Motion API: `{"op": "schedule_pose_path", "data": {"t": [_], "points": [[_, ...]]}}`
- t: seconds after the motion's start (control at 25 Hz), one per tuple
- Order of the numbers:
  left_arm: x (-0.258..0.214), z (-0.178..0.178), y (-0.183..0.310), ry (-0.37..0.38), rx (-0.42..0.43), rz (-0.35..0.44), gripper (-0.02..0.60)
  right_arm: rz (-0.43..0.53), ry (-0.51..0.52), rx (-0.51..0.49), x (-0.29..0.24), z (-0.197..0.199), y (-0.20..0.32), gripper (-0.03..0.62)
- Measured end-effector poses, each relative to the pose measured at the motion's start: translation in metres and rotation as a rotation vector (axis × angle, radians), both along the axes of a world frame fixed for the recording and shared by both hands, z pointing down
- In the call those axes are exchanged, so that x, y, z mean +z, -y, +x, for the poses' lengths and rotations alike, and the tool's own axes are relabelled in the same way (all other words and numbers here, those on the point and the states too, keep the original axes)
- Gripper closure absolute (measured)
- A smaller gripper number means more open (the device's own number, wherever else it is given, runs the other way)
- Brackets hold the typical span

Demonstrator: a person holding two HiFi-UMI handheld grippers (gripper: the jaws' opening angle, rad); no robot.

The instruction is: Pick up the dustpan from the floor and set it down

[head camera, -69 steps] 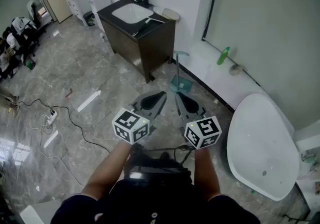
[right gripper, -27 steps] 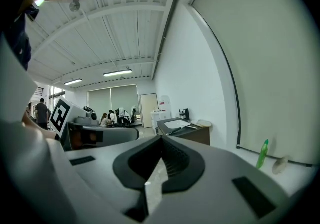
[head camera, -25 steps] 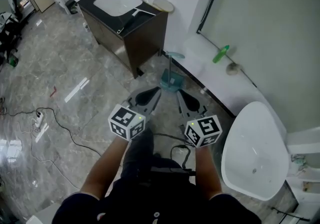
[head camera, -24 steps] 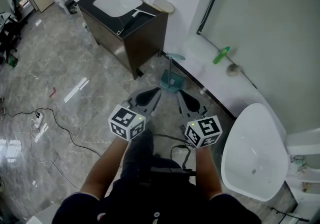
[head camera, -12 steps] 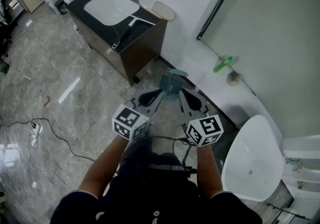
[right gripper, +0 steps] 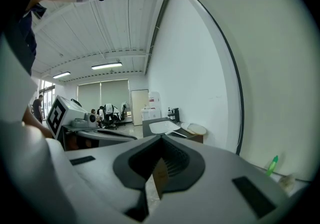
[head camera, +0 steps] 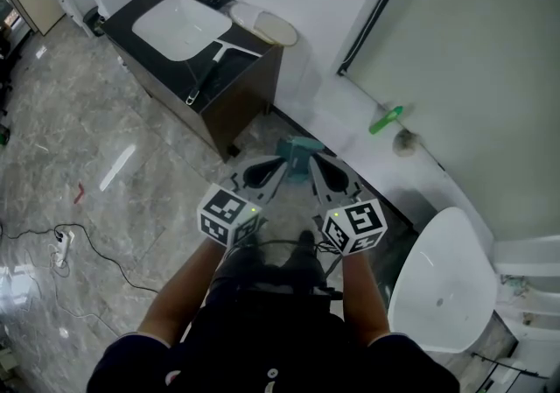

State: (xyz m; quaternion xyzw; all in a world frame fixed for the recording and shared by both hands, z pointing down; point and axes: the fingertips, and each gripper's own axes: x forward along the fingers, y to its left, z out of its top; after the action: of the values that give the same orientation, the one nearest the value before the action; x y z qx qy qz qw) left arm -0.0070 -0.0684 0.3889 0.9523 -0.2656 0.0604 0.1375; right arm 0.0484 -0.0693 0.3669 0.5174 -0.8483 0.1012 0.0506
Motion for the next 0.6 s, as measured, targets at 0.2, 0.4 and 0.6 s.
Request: {"op": "schedule_pose_path", "data": {"t": [0.2,0.4,0.6], "points": [[-0.002,0.017,0.009,0.013,-0.035,0.013,0.568,0.013,0.002,-0.036,-0.004,0.014,0.015,0.586],[0.001,0.027,0.018,0.040,-0.106,0.007,0.568,-0.001,0.003,-0.109,0.002,0.024,0.025,0.588],[0.023,0.029,0.023,0.089,-0.158,-0.019,0.568,-0.084,-0.007,-0.141,0.037,0.033,0.035,0.586]]}}
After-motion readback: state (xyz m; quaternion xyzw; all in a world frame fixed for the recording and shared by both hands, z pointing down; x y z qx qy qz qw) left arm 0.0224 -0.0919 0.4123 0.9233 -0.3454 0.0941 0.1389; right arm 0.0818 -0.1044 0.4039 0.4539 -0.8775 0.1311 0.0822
